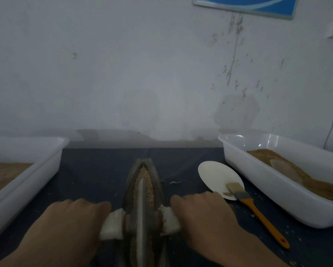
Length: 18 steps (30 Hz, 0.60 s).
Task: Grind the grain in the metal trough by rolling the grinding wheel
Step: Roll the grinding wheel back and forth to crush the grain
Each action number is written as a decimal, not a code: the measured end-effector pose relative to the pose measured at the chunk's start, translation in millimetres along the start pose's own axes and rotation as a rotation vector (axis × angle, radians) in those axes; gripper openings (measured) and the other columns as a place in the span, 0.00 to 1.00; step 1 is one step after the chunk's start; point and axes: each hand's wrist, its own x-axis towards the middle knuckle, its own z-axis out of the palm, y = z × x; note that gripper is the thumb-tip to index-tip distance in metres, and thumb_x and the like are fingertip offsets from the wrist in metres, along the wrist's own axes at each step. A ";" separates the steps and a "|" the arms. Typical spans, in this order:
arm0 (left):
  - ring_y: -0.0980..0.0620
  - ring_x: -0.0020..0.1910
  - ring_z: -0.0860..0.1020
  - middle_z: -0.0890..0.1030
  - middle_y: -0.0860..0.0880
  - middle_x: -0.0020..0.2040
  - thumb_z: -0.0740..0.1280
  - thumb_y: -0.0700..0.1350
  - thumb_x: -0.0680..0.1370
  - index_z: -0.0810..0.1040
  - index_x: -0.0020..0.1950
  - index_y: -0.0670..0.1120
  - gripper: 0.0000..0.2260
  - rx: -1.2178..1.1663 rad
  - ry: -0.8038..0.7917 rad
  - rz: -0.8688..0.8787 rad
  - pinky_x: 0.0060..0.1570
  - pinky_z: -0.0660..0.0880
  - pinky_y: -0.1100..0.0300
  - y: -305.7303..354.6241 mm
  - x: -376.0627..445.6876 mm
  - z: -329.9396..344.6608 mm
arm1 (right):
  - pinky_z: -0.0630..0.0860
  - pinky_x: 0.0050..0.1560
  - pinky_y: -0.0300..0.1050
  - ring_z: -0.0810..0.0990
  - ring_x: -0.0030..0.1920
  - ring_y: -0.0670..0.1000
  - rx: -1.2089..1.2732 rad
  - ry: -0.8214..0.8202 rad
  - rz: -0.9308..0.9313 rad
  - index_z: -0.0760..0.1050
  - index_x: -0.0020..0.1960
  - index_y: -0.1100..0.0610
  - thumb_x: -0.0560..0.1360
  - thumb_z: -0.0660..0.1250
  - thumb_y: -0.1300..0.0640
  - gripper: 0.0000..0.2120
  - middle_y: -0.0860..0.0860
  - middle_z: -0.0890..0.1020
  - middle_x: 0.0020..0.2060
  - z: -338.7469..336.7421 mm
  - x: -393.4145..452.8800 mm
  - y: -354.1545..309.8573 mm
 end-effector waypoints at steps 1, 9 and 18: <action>0.58 0.46 0.78 0.65 0.55 0.33 0.59 0.67 0.66 0.61 0.40 0.63 0.12 -0.006 0.018 -0.002 0.36 0.62 0.59 0.1 0.0 -1.4 | 0.72 0.39 0.49 0.77 0.37 0.55 -0.016 0.017 0.007 0.65 0.45 0.49 0.70 0.67 0.52 0.11 0.49 0.77 0.38 2.5 1.0 1.1; 0.53 0.33 0.77 0.73 0.54 0.31 0.66 0.59 0.69 0.63 0.38 0.57 0.13 -0.059 0.178 -0.011 0.29 0.61 0.58 -8.2 48.7 22.9 | 0.58 0.29 0.43 0.78 0.31 0.53 -0.197 0.122 0.063 0.71 0.43 0.52 0.65 0.73 0.56 0.12 0.50 0.79 0.33 16.6 61.5 18.5; 0.57 0.45 0.78 0.70 0.55 0.36 0.58 0.63 0.70 0.60 0.37 0.59 0.11 0.030 0.066 0.010 0.36 0.62 0.58 1.1 12.1 4.1 | 0.67 0.31 0.44 0.78 0.33 0.52 -0.141 0.125 0.025 0.70 0.45 0.51 0.67 0.71 0.54 0.11 0.49 0.78 0.34 10.2 21.0 7.6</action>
